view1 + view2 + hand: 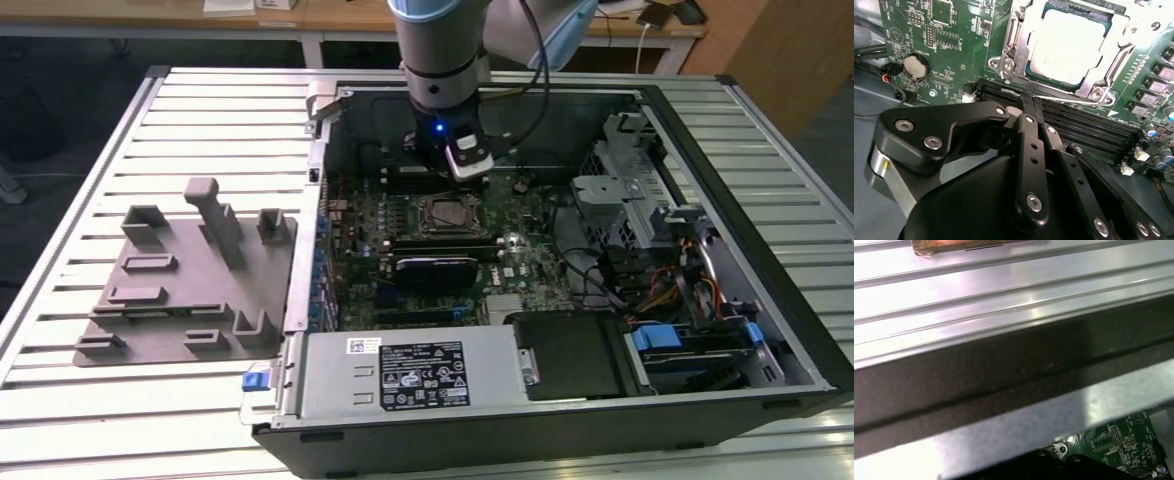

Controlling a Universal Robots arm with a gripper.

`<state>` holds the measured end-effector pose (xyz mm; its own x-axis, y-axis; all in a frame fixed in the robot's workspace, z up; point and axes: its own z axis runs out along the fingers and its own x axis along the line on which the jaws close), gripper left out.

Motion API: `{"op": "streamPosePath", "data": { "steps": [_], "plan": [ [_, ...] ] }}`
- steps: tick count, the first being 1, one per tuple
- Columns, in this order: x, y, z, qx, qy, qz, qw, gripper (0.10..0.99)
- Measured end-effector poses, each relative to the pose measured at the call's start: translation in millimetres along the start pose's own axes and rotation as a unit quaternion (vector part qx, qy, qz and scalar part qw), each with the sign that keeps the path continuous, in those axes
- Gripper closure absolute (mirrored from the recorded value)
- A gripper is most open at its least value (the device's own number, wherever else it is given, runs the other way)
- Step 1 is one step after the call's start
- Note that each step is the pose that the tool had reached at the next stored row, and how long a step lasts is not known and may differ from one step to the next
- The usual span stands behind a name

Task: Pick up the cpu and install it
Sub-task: 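Install the first cpu locking lever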

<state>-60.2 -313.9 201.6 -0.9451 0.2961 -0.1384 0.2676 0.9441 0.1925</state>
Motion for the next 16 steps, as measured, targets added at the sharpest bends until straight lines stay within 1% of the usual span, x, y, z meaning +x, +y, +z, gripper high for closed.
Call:
{"op": "streamPosePath", "data": {
  "steps": [9,16],
  "plan": [
    [0.6,-1.3,2.2,-0.0005,-0.0013,0.001,1.0000,0.980],
    [-0.6,-6.3,3.3,0.0000,-0.0019,0.004,1.0000,0.980]
  ]
}}
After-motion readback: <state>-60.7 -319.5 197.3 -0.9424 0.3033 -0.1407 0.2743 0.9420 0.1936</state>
